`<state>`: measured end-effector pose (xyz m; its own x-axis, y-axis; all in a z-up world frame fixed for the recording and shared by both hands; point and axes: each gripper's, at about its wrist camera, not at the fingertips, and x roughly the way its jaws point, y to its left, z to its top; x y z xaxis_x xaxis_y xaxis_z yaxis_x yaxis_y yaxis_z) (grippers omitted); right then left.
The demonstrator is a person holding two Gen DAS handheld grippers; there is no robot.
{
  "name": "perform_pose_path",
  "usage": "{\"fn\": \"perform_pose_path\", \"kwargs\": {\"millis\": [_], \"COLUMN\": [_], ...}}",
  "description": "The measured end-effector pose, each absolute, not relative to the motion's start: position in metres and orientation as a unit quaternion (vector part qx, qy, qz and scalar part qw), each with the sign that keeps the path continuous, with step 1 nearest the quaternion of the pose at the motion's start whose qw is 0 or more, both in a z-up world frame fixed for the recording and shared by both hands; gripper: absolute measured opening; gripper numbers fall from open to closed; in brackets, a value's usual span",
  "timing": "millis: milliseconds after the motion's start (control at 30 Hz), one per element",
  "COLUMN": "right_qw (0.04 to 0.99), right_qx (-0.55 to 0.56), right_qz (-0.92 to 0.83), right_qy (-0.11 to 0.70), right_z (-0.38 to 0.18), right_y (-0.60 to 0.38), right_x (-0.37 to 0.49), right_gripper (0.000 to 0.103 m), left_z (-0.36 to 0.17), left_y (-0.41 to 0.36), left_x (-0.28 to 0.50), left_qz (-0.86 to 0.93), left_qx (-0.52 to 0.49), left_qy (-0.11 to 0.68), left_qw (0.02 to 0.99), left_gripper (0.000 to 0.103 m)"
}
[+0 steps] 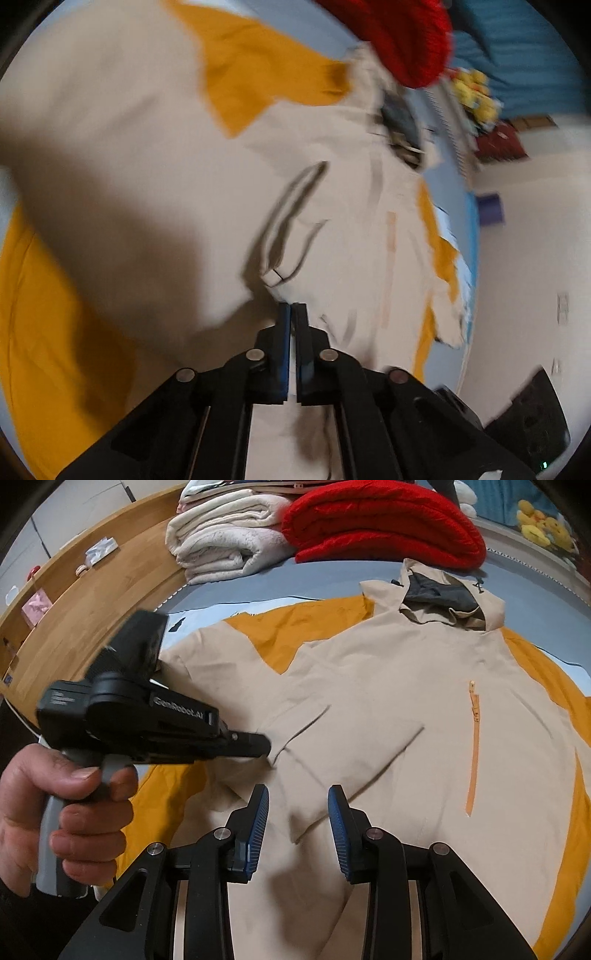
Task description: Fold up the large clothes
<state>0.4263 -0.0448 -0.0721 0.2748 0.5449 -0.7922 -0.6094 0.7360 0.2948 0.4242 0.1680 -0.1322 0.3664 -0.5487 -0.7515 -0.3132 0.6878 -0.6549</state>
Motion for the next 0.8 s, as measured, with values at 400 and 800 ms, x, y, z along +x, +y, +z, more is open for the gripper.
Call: {"fn": "perform_pose_path", "kwargs": {"millis": [400, 800], "right_qw": [0.79, 0.786], "right_qx": [-0.039, -0.043], "right_qz": [0.34, 0.348], "right_qy": [0.51, 0.509], "right_z": [-0.089, -0.091], "right_y": [-0.041, -0.037], "right_x": [0.433, 0.428], "right_gripper": [0.036, 0.036], "left_z": [-0.126, -0.159], "left_y": [0.166, 0.174], "left_x": [0.426, 0.421], "left_qz": [-0.05, -0.053], "left_qx": [-0.37, -0.428], "left_qy": [0.569, 0.574], "left_qw": [0.733, 0.697], "left_gripper": [0.045, 0.015]}}
